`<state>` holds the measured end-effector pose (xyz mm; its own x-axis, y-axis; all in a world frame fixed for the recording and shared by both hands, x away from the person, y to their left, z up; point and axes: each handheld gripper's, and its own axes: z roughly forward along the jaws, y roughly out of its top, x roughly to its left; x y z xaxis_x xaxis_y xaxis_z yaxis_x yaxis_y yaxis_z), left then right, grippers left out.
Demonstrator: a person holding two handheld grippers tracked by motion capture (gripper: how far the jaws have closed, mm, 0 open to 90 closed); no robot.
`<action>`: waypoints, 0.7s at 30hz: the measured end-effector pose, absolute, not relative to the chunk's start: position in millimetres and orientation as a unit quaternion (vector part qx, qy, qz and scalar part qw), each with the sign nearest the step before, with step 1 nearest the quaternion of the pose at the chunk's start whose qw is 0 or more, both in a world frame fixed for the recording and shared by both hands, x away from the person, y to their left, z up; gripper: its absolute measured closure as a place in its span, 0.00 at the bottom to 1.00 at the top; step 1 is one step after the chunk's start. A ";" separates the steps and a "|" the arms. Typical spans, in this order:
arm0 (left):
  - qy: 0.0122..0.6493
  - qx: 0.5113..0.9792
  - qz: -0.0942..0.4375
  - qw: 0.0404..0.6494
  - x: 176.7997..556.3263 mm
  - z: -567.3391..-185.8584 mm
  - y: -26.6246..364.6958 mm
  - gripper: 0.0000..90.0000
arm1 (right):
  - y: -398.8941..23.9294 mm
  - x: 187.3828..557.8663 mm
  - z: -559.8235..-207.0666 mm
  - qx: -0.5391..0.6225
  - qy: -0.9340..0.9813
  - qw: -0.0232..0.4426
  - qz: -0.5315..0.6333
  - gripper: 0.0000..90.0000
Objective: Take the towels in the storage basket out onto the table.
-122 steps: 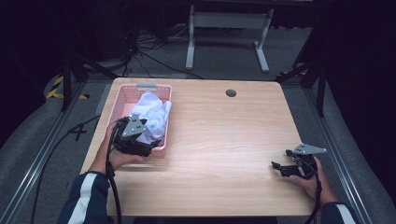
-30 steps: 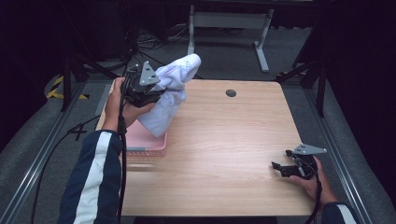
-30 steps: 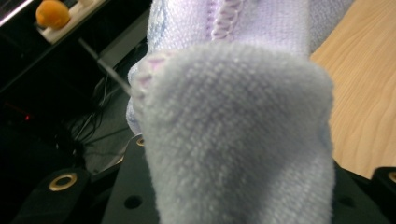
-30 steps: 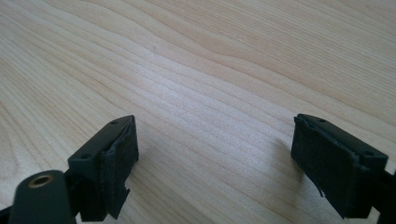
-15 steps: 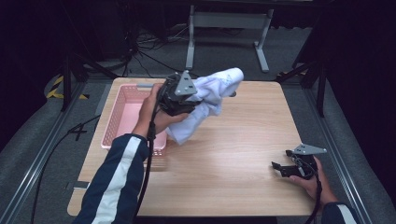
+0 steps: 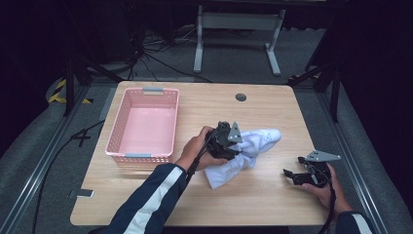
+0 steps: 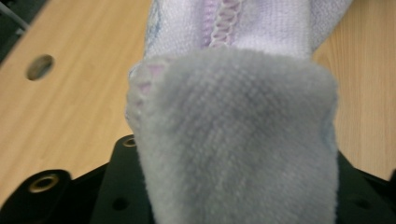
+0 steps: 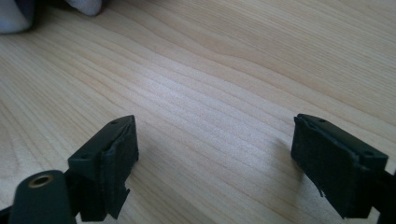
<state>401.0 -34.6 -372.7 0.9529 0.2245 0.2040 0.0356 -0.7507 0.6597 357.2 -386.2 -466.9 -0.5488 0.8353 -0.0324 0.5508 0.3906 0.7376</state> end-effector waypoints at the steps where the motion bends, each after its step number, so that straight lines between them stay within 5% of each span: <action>1: 0.077 0.924 0.140 0.348 397.8 -378.0 -33.5 0.54 | -386.1 357.2 -466.9 0.429 0.808 0.204 0.348 0.17; 4: 0.106 0.918 0.148 0.351 388.1 -381.1 -25.5 0.22 | -386.2 357.2 -466.9 0.429 0.808 0.204 0.348 0.17; 12: 0.122 0.899 0.173 0.384 347.8 -374.9 13.9 0.20 | -386.1 357.1 -466.8 0.429 0.808 0.204 0.348 0.17; 15: 0.123 0.903 0.161 0.378 333.0 -387.9 25.4 0.22 | -382.6 358.5 -461.3 0.426 0.813 0.204 0.342 0.34; 21: 0.141 0.917 0.134 0.348 329.4 -424.3 30.8 0.32 | -355.2 363.3 -425.8 0.377 0.799 0.202 0.423 0.33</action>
